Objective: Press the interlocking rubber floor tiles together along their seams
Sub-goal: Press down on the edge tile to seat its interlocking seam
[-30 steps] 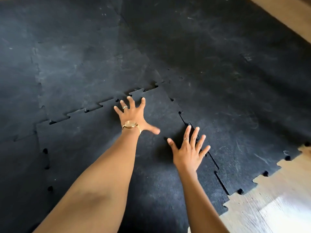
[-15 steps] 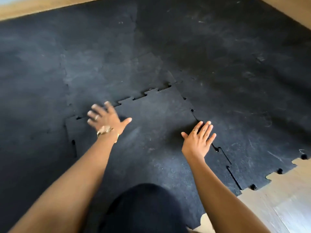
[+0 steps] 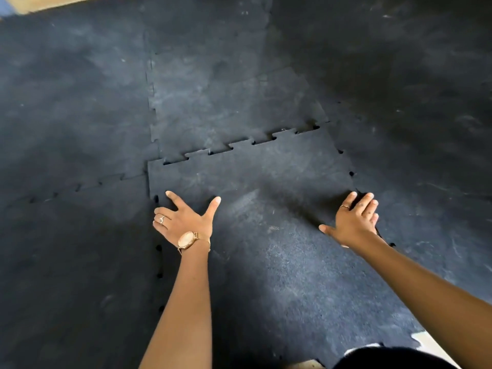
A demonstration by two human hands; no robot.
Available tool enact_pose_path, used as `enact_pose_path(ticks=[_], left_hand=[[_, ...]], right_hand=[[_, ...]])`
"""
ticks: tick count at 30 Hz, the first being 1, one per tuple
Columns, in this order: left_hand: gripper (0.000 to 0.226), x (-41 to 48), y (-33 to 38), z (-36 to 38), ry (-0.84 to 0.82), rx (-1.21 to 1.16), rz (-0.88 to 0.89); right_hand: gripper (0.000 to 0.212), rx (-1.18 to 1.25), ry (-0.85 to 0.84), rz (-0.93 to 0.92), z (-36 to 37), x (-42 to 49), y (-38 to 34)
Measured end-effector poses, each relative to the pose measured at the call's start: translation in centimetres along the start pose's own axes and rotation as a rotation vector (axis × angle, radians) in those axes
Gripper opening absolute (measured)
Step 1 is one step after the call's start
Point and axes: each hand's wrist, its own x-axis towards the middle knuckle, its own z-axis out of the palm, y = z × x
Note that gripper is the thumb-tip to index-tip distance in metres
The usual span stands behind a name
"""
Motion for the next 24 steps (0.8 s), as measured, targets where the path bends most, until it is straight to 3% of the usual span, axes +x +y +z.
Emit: enact_pose_path(ticks=[3,6,9,16,18,20,24], left_hand=[[0.127,0.3,0.9,0.1,-0.005,-0.042,-0.073],[0.129,0.1,1.2,0.4,-0.005,-0.015,-0.086],[0.128,-0.6,1.1,0.9,0.009,0.005,-0.057],[0.117,-1.6,2.1,1.6,-0.015,-0.173,0.002],[0.112,-2.5,4.1,1.2,-0.030,-0.208,0.173],[0.097,-4.2,8.0,0.9,-0.040,-0.171,0.519],[0.068,-7.8,17.2,1.3,-0.216,-0.085,1.126]], right_hand=[[0.120,0.092,-0.002,0.000,-0.2,0.4,0.1],[0.143,0.174,-0.024,-0.009,-0.8,0.7,0.5],[0.156,0.126,-0.020,-0.001,-0.5,0.4,0.6],[0.153,0.093,0.034,0.045,0.0,-0.7,0.6],[0.149,0.137,0.054,0.015,0.4,-1.0,0.7],[0.144,0.177,0.087,0.013,0.8,-1.3,0.8],[0.123,0.257,0.228,0.030,3.6,-3.0,1.4]])
